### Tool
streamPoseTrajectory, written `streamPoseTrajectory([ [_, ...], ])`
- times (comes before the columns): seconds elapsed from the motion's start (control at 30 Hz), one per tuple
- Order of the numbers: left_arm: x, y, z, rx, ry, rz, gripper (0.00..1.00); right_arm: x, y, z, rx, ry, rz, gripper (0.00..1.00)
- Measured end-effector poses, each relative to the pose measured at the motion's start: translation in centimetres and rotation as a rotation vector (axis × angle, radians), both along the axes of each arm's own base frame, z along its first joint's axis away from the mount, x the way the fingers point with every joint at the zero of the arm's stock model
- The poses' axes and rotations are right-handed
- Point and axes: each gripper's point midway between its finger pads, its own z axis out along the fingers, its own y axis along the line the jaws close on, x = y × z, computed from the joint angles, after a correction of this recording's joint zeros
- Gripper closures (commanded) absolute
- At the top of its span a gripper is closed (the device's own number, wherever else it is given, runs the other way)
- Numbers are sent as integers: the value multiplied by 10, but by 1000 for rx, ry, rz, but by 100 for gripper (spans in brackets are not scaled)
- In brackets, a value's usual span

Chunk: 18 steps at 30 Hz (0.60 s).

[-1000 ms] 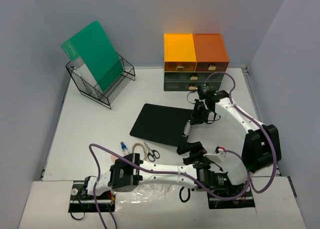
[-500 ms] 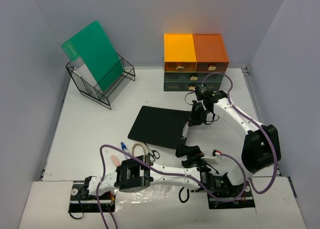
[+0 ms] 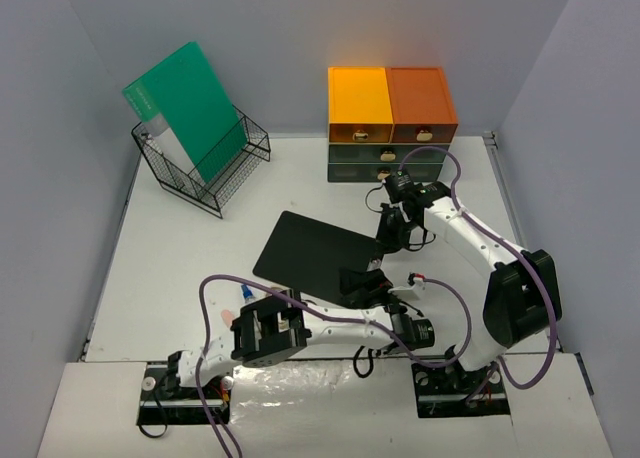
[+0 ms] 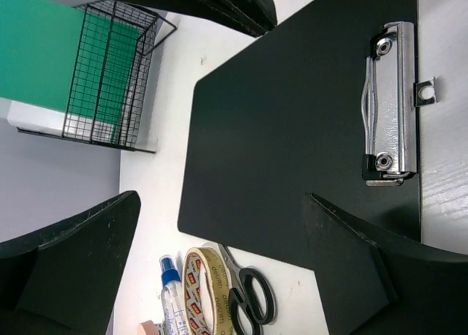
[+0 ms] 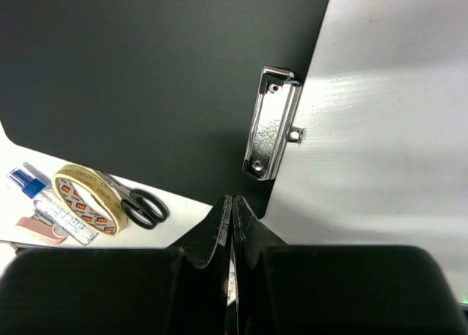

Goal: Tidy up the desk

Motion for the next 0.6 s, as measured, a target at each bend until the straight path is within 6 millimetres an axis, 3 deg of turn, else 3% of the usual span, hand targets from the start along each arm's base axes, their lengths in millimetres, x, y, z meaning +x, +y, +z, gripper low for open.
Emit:
streamPoseTrajectory([
  [0.03,1,1,-2,-5,7,4,11,0,0,0,-1,1,-1,100],
  [0.1,2,5,-7,-3,26,7,10,-1,-1,-1,-7,5,-7,74],
  [0.17,1,12,-9,11,48,8,10,-2,-3,-1,-15,9,-15,68],
  [0.27,4,23,-5,10,78,23,10,-1,-7,-2,-35,10,-35,66],
  [0.37,20,41,16,-50,95,80,10,0,-12,-4,-61,9,-63,65],
  [0.6,77,122,84,-234,122,273,10,2,-19,-9,-106,8,-106,62],
])
